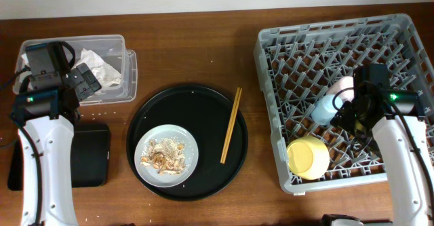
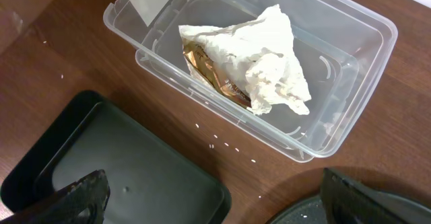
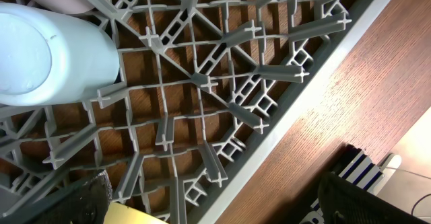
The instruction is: Sort waste into correct bins and load items into the dishwasher rack
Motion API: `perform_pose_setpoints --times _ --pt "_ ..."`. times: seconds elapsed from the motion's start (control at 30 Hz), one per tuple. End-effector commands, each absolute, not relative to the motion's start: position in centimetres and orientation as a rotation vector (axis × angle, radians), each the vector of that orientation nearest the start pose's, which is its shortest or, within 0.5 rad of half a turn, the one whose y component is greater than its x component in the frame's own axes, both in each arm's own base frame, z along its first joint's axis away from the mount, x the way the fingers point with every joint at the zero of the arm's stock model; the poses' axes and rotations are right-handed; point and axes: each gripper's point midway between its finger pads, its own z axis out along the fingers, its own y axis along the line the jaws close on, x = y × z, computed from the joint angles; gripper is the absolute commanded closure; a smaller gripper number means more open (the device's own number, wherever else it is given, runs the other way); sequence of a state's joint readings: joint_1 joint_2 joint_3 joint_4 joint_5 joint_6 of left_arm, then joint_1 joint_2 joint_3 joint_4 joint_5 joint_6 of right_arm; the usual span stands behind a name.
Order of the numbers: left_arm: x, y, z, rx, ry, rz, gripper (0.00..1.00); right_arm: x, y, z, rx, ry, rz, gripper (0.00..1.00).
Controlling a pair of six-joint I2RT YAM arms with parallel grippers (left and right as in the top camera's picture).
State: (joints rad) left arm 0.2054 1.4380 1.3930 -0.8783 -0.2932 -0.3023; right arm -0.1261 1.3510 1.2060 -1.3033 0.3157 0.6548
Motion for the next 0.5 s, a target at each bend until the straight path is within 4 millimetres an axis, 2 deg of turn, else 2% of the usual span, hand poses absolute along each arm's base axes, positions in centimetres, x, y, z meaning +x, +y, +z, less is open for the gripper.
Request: perform_pose_setpoints --times 0.0,0.27,0.4,0.47 --pt "35.8 13.0 23.6 -0.743 2.347 0.340 0.01 23.7 -8.5 16.6 1.160 2.645 -0.383 0.01" --pt "35.8 13.0 23.6 -0.743 2.346 0.339 0.01 23.7 -8.5 16.6 1.160 2.645 -0.383 0.01" --pt "36.7 13.2 24.3 -0.738 2.296 0.329 0.01 23.7 -8.5 16.6 1.160 2.645 -0.383 0.01" --pt "37.4 11.4 24.0 -0.694 2.324 0.191 0.01 23.7 -8.5 16.6 1.160 2.645 -0.383 0.01"
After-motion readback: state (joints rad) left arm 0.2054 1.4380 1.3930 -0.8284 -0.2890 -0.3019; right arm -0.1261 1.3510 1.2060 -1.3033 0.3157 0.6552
